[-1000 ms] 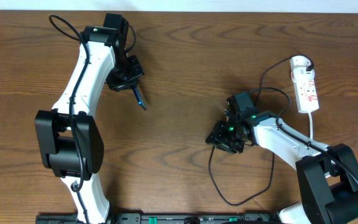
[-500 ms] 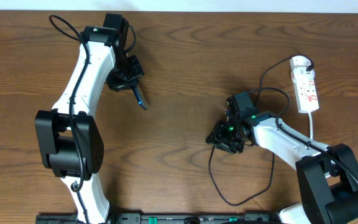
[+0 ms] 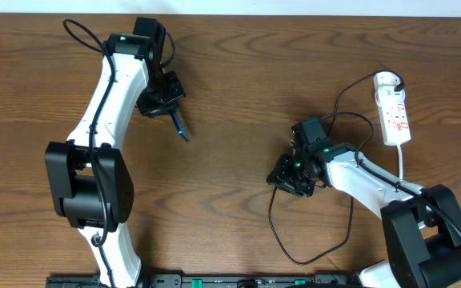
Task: Plug charger to phone and switch on socket
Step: 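Close the right gripper on the USB-C plug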
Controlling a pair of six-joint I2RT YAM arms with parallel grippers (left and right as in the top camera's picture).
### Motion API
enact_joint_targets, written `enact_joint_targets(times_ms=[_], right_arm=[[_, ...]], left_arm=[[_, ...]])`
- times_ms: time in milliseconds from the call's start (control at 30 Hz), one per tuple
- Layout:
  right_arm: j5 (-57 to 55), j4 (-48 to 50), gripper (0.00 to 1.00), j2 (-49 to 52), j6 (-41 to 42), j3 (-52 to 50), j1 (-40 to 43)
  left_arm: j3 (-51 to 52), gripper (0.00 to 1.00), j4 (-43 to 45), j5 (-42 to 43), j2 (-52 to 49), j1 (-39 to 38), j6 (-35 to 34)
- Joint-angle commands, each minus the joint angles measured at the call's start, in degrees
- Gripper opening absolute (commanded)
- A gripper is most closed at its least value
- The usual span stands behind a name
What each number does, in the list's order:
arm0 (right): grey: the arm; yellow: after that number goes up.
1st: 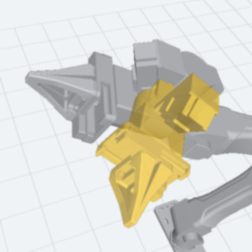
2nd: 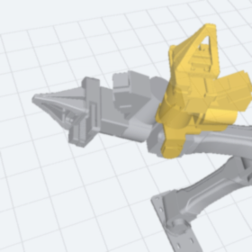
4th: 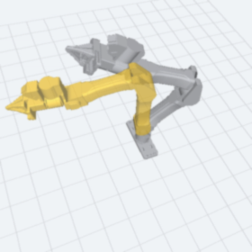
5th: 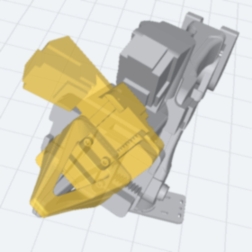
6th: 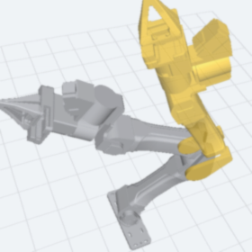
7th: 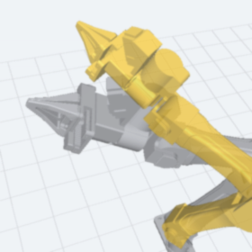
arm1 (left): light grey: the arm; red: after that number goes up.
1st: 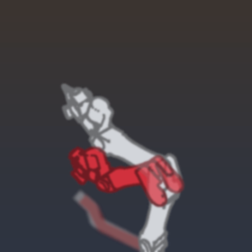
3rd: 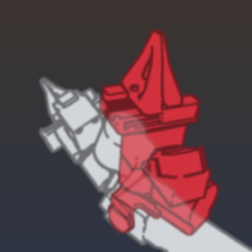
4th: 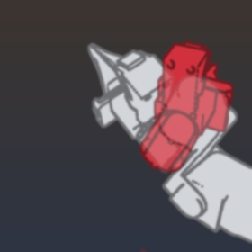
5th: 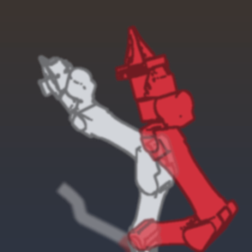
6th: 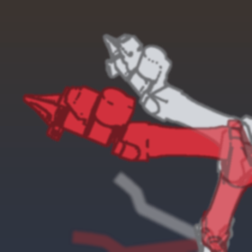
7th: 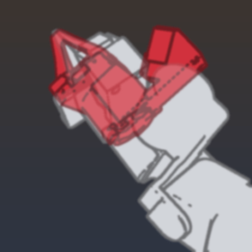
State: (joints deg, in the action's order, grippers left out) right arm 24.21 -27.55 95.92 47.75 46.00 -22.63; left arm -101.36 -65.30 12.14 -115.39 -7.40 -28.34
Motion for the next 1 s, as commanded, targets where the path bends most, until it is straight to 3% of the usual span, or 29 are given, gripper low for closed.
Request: enact_joint_targets(times_ms=[0, 633, 733, 967], right_arm=[[-6.75, -0.26, 0.37, 2.23, 0.22, -1.75, -0.13], [-7.61, -0.09, 0.31, 2.23, -0.68, -1.75, 0.33], [-7.61, -0.09, 0.25, 2.23, -0.68, -1.75, 0.31], [-7.61, -0.11, 0.19, 2.23, -0.68, -1.75, 0.31]], left_arm=[[-0.11, 0.07, 0.00, 0.72, 1.95, -0.07, -0.04], [-0.11, 0.07, 0.02, 0.74, 1.95, -0.07, -0.07], [-0.11, 0.07, 0.00, 0.74, 1.95, -0.07, -0.04], [-0.11, 0.07, 0.00, 0.74, 1.95, -0.07, -0.04]])
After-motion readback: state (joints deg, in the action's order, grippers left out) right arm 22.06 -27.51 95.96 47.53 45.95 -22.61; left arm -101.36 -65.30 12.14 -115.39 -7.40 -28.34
